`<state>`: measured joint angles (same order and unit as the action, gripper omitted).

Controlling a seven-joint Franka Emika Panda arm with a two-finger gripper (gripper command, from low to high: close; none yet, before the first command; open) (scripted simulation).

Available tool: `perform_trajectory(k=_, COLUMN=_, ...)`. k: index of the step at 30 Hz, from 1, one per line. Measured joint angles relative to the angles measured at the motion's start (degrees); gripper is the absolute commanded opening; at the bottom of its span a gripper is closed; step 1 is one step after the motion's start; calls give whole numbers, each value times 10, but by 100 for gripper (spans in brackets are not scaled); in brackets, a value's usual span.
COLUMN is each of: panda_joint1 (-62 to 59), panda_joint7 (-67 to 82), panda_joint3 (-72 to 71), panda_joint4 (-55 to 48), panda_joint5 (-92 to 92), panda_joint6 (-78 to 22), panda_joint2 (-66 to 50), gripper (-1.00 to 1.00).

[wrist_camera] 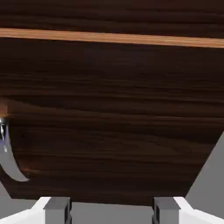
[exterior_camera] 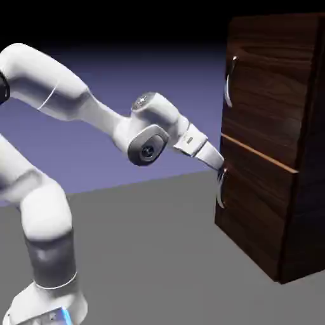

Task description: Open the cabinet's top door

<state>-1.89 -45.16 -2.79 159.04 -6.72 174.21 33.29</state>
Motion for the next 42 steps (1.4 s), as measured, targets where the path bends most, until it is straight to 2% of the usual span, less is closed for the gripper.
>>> perform_trajectory(k=42, panda_joint1=-402, panda_joint7=-421, panda_joint3=-435, panda_joint4=-305, panda_joint5=-1047, panda_joint6=32, panda_joint2=98, gripper=0)
